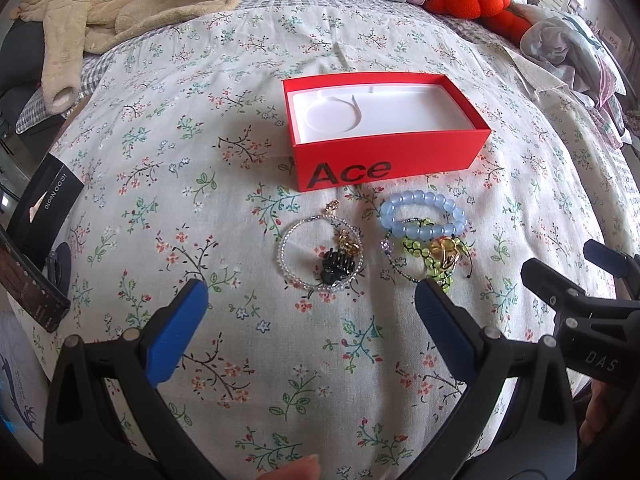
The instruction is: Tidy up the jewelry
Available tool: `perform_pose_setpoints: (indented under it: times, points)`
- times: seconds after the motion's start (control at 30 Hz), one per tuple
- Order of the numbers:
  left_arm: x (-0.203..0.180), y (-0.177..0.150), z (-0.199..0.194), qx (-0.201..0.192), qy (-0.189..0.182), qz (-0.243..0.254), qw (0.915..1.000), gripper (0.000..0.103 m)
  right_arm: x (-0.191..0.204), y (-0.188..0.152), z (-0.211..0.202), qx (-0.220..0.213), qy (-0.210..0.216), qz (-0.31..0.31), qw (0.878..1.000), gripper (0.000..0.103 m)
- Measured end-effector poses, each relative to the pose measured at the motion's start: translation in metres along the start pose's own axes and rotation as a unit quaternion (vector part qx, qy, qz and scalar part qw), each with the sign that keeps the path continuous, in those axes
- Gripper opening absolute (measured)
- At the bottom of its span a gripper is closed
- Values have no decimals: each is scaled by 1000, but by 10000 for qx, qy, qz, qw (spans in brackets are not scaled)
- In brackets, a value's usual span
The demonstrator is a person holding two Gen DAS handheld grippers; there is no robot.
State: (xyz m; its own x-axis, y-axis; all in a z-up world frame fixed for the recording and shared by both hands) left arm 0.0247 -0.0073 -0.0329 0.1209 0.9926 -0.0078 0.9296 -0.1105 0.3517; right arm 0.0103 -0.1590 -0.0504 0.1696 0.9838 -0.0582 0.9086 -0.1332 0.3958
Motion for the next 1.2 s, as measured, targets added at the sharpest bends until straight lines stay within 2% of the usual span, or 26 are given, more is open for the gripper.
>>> perform_pose_setpoints:
  times: [0.6, 0.87, 1.2]
  points:
    - [-1, 0, 4, 94, -56, 26, 9999, 103, 0, 1, -1, -2, -34, -23, 10000, 103]
    - [-1, 3, 5, 110, 44, 152, 9998, 103, 5, 4, -5, -53, -87, -191, 9998, 103]
    - [10, 26, -4, 123, 46, 366, 9992, 103, 7, 18, -10, 114, 46, -403, 9991, 103]
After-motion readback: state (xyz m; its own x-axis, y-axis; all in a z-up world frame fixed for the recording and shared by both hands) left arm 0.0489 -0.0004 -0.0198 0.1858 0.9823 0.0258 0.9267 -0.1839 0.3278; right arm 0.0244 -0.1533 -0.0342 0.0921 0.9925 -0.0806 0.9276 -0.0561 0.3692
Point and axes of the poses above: each gripper's, at about its wrist camera, not at the fingertips, and z roughly the way its jaws point, x to its left, y to its top, the point moved 5 cm from there along z, roughly the way its jaws point, and after that the axes turned 9 degrees about x, right-handed, at the moved point
